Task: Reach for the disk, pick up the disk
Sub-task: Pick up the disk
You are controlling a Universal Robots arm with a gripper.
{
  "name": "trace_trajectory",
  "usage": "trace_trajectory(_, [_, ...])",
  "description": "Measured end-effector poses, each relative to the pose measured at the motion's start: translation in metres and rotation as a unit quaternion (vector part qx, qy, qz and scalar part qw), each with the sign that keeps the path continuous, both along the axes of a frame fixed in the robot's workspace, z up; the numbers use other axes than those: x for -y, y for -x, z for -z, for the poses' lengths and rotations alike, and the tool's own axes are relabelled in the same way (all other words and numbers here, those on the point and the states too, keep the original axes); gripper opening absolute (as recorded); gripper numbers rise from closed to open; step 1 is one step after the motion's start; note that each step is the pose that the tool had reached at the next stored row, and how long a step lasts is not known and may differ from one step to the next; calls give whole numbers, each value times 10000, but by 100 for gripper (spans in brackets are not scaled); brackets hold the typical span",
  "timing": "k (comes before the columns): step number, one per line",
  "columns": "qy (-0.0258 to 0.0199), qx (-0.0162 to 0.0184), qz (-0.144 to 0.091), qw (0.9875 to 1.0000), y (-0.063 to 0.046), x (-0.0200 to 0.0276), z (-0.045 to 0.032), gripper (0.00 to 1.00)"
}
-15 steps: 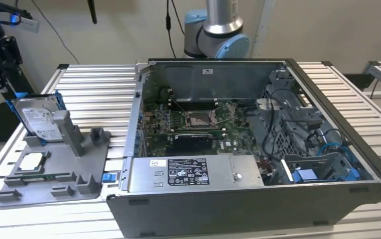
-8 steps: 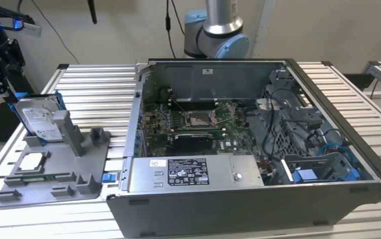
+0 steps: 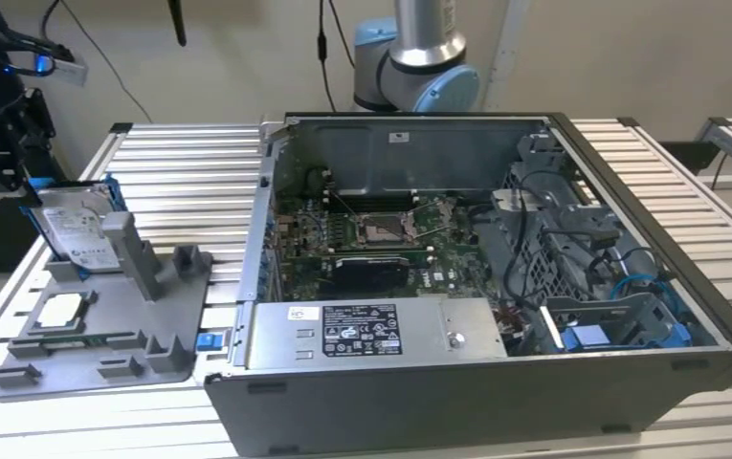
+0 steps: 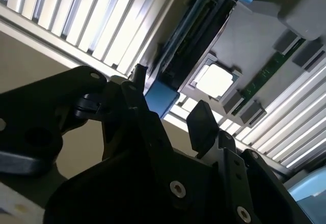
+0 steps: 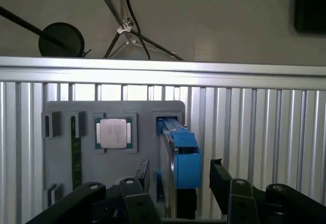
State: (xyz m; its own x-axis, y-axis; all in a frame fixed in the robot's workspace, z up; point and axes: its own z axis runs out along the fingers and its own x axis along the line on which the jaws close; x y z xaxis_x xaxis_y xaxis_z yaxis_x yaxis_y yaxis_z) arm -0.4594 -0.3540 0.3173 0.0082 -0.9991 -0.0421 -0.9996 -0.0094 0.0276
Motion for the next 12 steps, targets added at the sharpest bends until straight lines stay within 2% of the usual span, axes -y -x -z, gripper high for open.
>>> trace_trajectory(12, [-1,-5,7,10000,0,-21,218,100])
